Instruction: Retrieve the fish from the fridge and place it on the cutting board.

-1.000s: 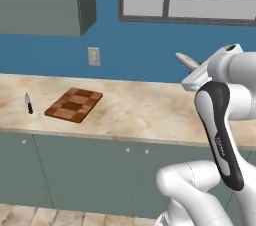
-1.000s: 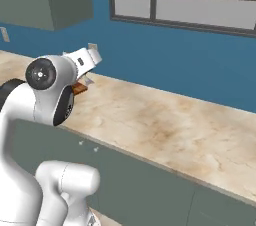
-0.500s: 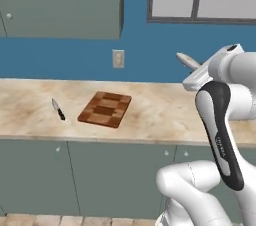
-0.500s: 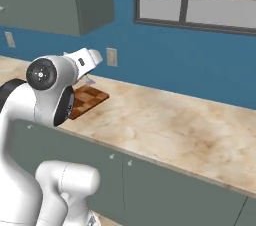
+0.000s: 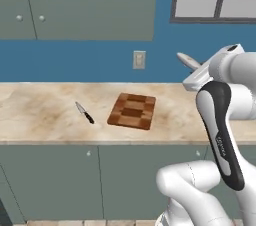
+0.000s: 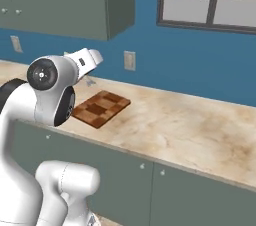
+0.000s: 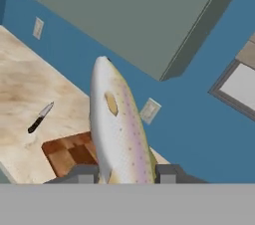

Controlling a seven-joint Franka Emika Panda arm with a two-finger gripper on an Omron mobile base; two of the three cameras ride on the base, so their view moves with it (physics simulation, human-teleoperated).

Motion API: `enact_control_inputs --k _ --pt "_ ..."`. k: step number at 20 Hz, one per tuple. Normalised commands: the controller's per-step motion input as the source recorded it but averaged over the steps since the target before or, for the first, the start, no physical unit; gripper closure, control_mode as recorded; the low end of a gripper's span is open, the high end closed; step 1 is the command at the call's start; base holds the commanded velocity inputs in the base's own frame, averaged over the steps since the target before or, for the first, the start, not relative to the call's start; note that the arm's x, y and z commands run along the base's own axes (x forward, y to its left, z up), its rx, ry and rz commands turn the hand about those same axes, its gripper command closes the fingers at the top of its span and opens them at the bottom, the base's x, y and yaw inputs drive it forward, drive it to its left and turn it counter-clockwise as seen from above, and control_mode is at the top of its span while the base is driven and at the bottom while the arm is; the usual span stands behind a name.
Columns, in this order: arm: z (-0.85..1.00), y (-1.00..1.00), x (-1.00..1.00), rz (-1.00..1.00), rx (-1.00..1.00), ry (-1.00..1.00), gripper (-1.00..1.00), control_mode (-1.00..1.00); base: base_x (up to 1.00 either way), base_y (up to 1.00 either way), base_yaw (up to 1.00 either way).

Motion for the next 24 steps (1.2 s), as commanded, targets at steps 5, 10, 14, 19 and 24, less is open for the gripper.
enact_control_inputs --k 5,10,14,19,24 --pt "0.00 0.00 0.00 0.00 0.00 0.00 1.00 1.00 0.00 0.86 -0.17" --pt "0.00 0.00 0.00 0.00 0.00 0.00 1.00 1.00 0.05 0.70 -0.35" --pt "0.00 0.00 0.00 0.00 0.00 0.00 1.00 1.00 0.47 0.24 -0.35" --pt "0.00 0.00 0.00 0.00 0.00 0.00 1.00 1.00 0.74 0.06 -0.31" --pt "0.00 0.00 0.00 0.00 0.00 0.00 1.00 1.00 0.84 0.14 -0.29"
